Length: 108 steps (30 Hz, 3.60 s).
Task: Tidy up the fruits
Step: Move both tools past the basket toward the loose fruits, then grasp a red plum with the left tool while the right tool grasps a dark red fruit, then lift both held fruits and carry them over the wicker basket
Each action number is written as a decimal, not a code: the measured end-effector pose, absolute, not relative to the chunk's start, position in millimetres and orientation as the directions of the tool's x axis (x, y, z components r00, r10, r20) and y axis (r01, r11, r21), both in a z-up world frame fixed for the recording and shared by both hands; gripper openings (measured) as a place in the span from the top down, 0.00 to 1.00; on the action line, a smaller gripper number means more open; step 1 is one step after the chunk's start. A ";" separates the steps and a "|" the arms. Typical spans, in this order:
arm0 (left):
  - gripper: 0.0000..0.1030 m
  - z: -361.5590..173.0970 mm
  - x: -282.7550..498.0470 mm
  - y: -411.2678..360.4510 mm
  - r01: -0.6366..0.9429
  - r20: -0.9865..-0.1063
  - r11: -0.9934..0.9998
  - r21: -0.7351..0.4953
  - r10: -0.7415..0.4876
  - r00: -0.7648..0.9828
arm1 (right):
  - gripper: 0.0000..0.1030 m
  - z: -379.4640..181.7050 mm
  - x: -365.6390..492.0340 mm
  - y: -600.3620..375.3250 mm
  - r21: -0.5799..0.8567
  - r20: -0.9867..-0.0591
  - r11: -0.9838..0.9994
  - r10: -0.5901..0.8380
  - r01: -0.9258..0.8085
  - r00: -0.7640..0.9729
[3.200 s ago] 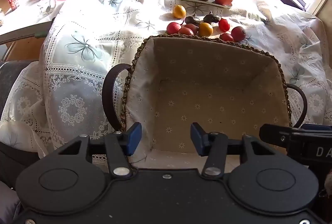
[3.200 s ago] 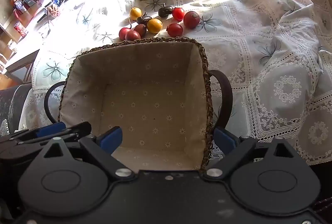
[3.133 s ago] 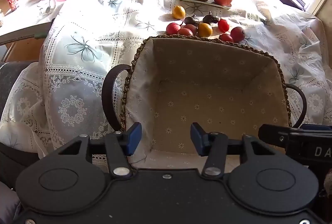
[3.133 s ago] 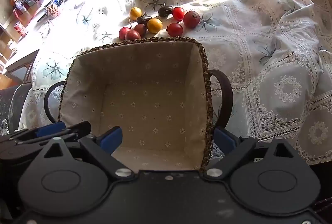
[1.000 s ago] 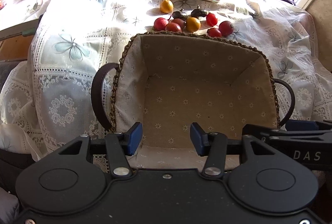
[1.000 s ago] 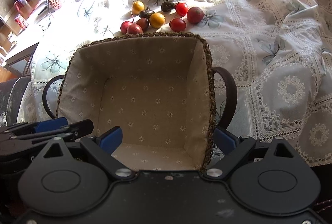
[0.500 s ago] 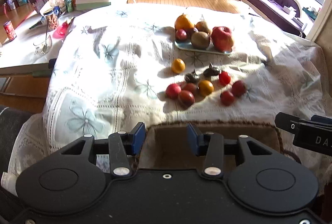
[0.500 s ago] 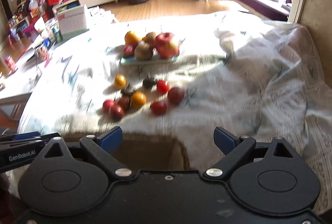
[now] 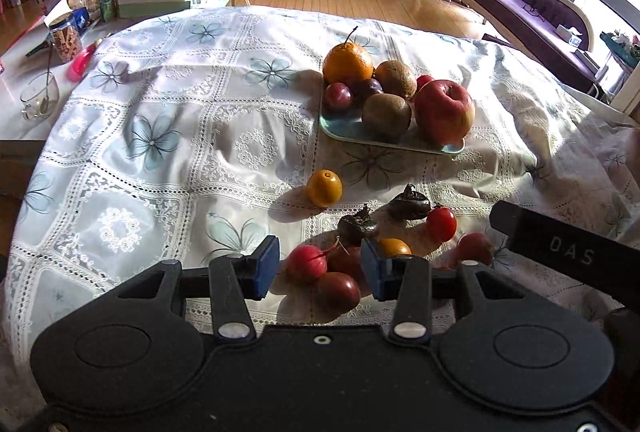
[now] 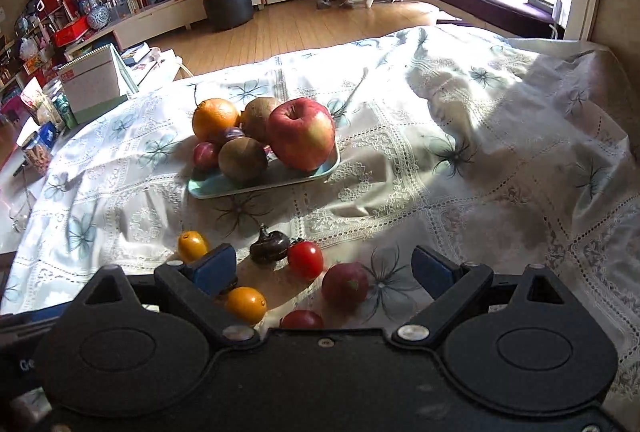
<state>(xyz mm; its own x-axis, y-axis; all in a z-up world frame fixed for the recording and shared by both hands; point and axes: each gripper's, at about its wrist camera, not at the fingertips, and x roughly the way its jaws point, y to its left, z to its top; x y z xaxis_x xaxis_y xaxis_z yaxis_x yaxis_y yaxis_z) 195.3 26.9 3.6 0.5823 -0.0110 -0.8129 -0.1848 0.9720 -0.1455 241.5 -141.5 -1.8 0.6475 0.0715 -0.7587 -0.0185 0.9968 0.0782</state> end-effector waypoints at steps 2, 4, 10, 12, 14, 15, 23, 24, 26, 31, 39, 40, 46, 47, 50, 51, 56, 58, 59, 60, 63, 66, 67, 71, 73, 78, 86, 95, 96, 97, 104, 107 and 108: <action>0.50 -7.0 202.6 25.4 -0.187 -0.809 0.973 -0.137 -0.001 0.588 | 0.05 -14.5 248.0 -135.7 0.041 -0.758 0.999 0.043 -0.019 0.650; 0.50 -18.0 208.5 24.3 -0.191 -0.801 0.974 -0.121 0.018 0.598 | 0.05 -23.7 255.6 -137.6 0.046 -0.768 0.999 0.048 -0.020 0.638; 0.50 -41.9 215.0 28.3 -0.191 -0.809 0.972 -0.140 -0.001 0.588 | 0.06 -40.2 270.0 -154.2 0.115 -0.809 0.993 0.079 0.025 0.583; 0.50 -46.2 213.6 26.9 -0.197 -0.802 0.976 -0.095 0.042 0.596 | 0.07 -45.1 272.4 -158.4 0.143 -0.821 0.989 0.101 0.032 0.562; 0.50 -48.8 211.8 26.4 -0.181 -0.797 0.980 -0.087 0.040 0.603 | 0.09 -49.2 274.4 -160.7 0.173 -0.828 0.985 0.135 0.019 0.545; 0.50 -48.3 212.0 27.1 -0.171 -0.797 0.980 -0.103 0.022 0.604 | 0.12 -49.5 274.5 -161.5 0.178 -0.829 0.984 0.138 0.021 0.543; 0.50 -65.0 223.5 41.7 -0.198 -0.843 0.959 -0.203 -0.069 0.533 | 0.31 -57.4 280.3 -149.9 0.110 -0.860 0.994 0.093 0.005 0.502; 0.50 -66.9 224.0 45.0 -0.210 -0.847 0.952 -0.224 -0.084 0.525 | 0.31 -57.9 280.7 -149.7 0.107 -0.862 0.994 0.090 0.004 0.499; 0.50 -69.9 225.0 48.9 -0.216 -0.852 0.943 -0.252 -0.111 0.511 | 0.32 -59.1 281.6 -150.4 0.110 -0.867 0.994 0.092 0.007 0.491; 0.50 -70.5 226.2 45.3 -0.208 -0.856 0.949 -0.237 -0.102 0.507 | 0.33 -65.3 287.9 -153.6 0.111 -0.889 0.993 0.087 0.027 0.449; 0.50 -74.9 231.2 45.6 -0.227 -0.877 0.949 -0.218 -0.089 0.473 | 0.35 -78.4 299.9 -159.3 0.124 -0.926 0.990 0.092 0.064 0.366; 0.50 -75.1 231.1 45.4 -0.227 -0.877 0.949 -0.217 -0.087 0.472 | 0.35 -79.3 300.6 -159.4 0.126 -0.928 0.990 0.095 0.062 0.360; 0.54 -75.0 230.5 42.7 -0.215 -0.876 0.955 -0.205 -0.081 0.475 | 0.53 -81.4 301.7 -153.6 0.092 -0.933 0.995 0.069 0.047 0.353; 0.55 -75.1 230.4 42.3 -0.215 -0.875 0.955 -0.203 -0.079 0.477 | 0.57 -81.3 301.2 -152.1 0.092 -0.933 0.995 0.073 0.038 0.353; 0.59 -75.3 230.3 42.3 -0.219 -0.876 0.957 -0.192 -0.067 0.477 | 0.61 -80.0 299.5 -149.2 0.087 -0.930 0.996 0.074 0.020 0.360; 0.59 -75.6 230.5 42.2 -0.217 -0.876 0.957 -0.193 -0.068 0.477 | 0.61 -79.8 299.6 -148.7 0.085 -0.930 0.996 0.072 0.019 0.361; 0.60 -74.7 229.0 42.8 -0.217 -0.869 0.955 -0.200 -0.071 0.489 | 0.61 -77.1 296.8 -152.0 0.097 -0.920 0.995 0.081 0.022 0.382; 0.60 -74.0 227.9 43.3 -0.219 -0.865 0.954 -0.205 -0.072 0.497 | 0.61 -74.6 294.6 -154.1 0.106 -0.912 0.994 0.086 0.027 0.401; 0.60 -73.2 226.8 43.7 -0.222 -0.861 0.953 -0.207 -0.070 0.504 | 0.61 -73.1 293.2 -155.0 0.113 -0.907 0.993 0.093 0.025 0.412; 0.60 -72.7 226.1 43.8 -0.224 -0.858 0.952 -0.207 -0.067 0.509 | 0.61 -71.9 292.1 -155.6 0.117 -0.903 0.993 0.097 0.023 0.419; 0.60 -70.7 223.2 44.0 -0.229 -0.847 0.951 -0.209 -0.059 0.528 | 0.61 -68.3 287.6 -155.3 0.117 -0.890 0.993 0.099 0.013 0.445; 0.60 -69.5 221.3 44.8 -0.236 -0.840 0.948 -0.211 -0.052 0.541 | 0.61 -66.2 284.8 -154.4 0.116 -0.881 0.993 0.101 0.004 0.462; 0.60 -69.5 221.2 45.2 -0.237 -0.838 0.948 -0.213 -0.053 0.542 | 0.61 -66.0 284.4 -154.5 0.118 -0.879 0.993 0.104 0.001 0.465; 0.60 -70.8 222.5 46.3 -0.241 -0.840 0.945 -0.220 -0.058 0.540 | 0.61 -66.7 284.4 -155.1 0.131 -0.877 0.991 0.117 -0.002 0.467; 0.60 -71.3 222.7 46.4 -0.244 -0.840 0.944 -0.221 -0.058 0.540 | 0.61 -67.4 284.6 -155.9 0.137 -0.877 0.991 0.122 0.000 0.465; 0.60 -69.1 220.7 45.7 -0.246 -0.835 0.944 -0.218 -0.050 0.548 | 0.61 -66.7 283.1 -156.7 0.143 -0.873 0.990 0.127 -0.002 0.470; 0.60 -62.0 219.3 46.2 -0.291 -0.860 0.940 -0.179 -0.006 0.511 | 0.61 -55.6 275.1 -159.3 0.151 -0.854 0.989 0.129 0.003 0.503; 0.60 -11.2 186.7 36.9 -0.266 -0.842 0.953 -0.146 0.022 0.539 | 0.61 -0.5 228.7 -162.7 0.153 -0.798 0.988 0.139 -0.025 0.586; 0.60 -2.5 179.3 34.4 -0.257 -0.833 0.957 -0.138 0.028 0.552 | 0.61 10.1 217.3 -164.5 0.162 -0.786 0.986 0.151 -0.036 0.599; 0.60 5.6 171.2 31.7 -0.244 -0.826 0.961 -0.131 0.030 0.563 | 0.60 18.0 207.6 -165.7 0.165 -0.779 0.985 0.160 -0.047 0.607; 0.60 34.5 108.6 17.4 -0.139 -0.809 0.979 -0.150 -0.041 0.586 | 0.60 54.5 126.0 -174.7 0.190 -0.762 0.960 0.275 -0.205 0.587; 0.60 30.3 86.0 13.2 -0.107 -0.823 0.982 -0.158 -0.071 0.563 | 0.60 48.9 97.5 -171.4 0.192 -0.796 0.940 0.318 -0.283 0.515; 0.60 26.7 79.9 12.3 -0.099 -0.832 0.981 -0.164 -0.084 0.548 | 0.60 44.1 91.8 -169.6 0.183 -0.814 0.937 0.314 -0.298 0.489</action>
<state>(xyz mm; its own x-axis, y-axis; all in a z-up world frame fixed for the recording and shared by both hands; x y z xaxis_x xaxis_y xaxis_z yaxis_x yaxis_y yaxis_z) 79.9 12.3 26.7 0.5482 -0.0843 -0.8321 -0.0988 0.9814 -0.1645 91.8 -169.6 44.1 0.4891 0.3143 -0.8137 -0.2981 0.9369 0.1827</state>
